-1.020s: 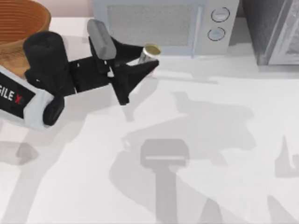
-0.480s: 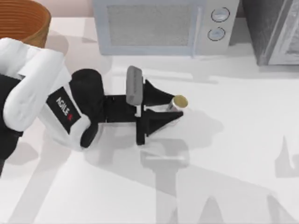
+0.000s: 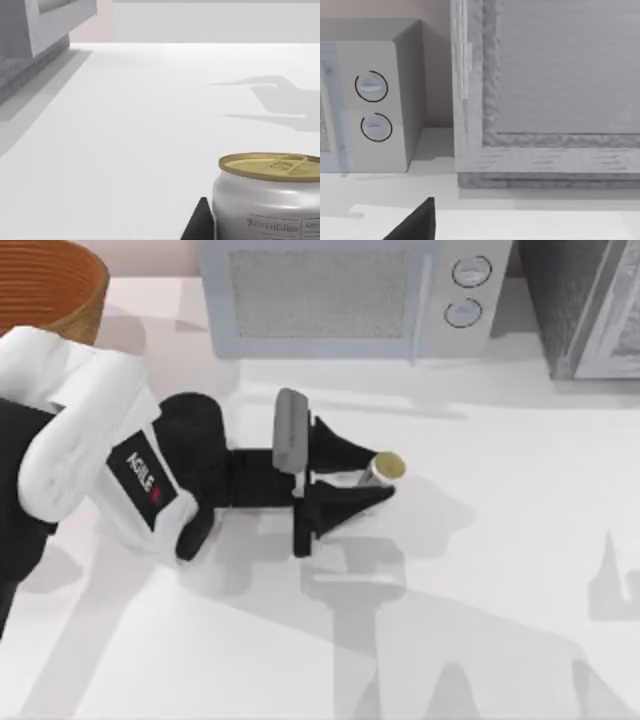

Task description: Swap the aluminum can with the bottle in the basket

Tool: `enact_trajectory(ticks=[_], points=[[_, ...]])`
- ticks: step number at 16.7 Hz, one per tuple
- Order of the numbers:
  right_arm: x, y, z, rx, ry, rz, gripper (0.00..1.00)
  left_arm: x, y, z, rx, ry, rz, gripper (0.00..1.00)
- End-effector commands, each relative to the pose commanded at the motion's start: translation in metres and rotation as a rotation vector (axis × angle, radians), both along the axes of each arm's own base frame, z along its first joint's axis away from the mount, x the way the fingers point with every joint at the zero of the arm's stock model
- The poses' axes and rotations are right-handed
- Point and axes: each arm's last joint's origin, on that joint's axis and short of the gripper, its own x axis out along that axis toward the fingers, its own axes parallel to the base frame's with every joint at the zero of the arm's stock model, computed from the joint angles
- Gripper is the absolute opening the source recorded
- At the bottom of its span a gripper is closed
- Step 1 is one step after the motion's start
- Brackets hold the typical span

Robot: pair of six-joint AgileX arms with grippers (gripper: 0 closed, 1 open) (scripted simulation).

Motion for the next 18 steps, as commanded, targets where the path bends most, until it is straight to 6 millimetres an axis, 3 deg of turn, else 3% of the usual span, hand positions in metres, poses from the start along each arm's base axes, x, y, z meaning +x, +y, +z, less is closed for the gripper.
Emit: enact_trajectory(ticks=[12, 18], points=[[0.0000, 0.0000, 0.0000, 0.000, 0.000, 0.000, 1.00, 0.0000, 0.0000, 0.0000, 0.000, 0.000, 0.000, 0.98], [0.0000, 0.0000, 0.0000, 0.000, 0.000, 0.000, 1.00, 0.0000, 0.0000, 0.0000, 0.000, 0.000, 0.000, 1.00]])
